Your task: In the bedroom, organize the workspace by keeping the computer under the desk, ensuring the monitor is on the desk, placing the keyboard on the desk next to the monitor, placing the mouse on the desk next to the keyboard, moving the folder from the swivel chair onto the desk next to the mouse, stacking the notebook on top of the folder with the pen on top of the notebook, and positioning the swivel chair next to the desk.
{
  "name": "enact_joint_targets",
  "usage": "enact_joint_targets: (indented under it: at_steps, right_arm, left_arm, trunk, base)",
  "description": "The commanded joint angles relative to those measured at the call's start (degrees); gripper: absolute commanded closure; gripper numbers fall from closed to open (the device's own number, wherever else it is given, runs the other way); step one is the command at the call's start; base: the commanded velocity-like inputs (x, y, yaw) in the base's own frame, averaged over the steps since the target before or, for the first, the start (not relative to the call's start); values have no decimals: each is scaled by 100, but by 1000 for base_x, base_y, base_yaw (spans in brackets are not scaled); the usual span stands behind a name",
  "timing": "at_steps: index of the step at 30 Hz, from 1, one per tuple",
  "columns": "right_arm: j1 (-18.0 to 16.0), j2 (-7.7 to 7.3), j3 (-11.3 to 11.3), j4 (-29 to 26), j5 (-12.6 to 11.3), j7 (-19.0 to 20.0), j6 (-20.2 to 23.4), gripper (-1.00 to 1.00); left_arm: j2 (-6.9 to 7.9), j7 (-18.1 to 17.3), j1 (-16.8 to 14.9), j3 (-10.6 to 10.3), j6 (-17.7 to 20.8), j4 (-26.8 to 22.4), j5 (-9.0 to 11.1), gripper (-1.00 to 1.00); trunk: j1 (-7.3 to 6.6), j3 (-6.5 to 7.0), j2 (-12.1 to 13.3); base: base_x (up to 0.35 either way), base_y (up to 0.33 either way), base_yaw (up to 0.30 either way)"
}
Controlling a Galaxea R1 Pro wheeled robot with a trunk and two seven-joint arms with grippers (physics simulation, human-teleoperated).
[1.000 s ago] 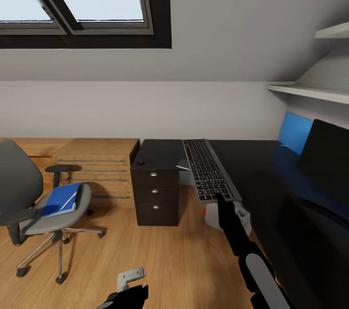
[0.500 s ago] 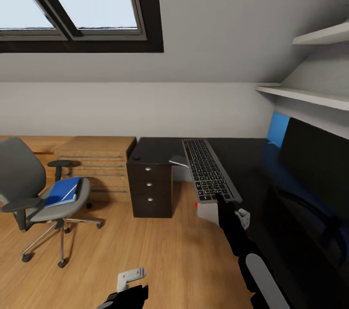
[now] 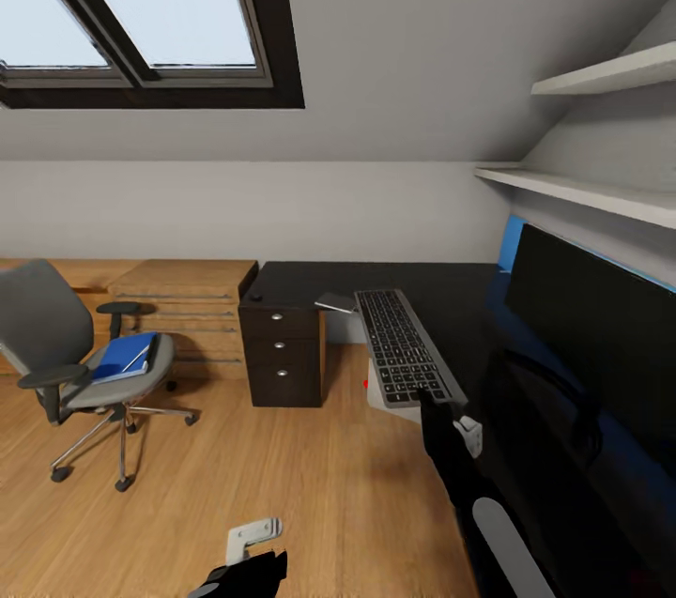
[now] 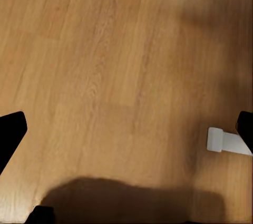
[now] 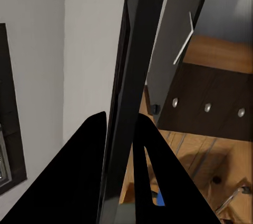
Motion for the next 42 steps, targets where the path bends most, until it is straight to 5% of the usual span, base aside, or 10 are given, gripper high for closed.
enact_joint_targets:
  at_steps: [1,21,31,42]
  right_arm:
    - [-4,-2,7,-1,-65,15,-28,100]
    - [-4,7,-51,74,-69,-17,-47,100]
    - [-96,-22,-187,828,-64,-14,-25,100]
    - [-628,-108,-314,1833,-57,1,-46,100]
  left_arm:
    - [0,52,-1,-6,14,-12,61,-100]
    - [104,60,-1,23,-21,-18,52,-100]
    - [105,57,-1,29,-21,-18,59,-100]
    - [126,47,-1,30,-41,-28,62,-100]
  trunk:
    - [-2,-6,-6]
    - [-2,-6,-6]
    - [-2,-6,-6]
    - [-2,-6,-6]
  base:
    - [-275,-204,0]
    - [-105,-188,0]
    - [0,-309,0]
    - [0,-146,0]
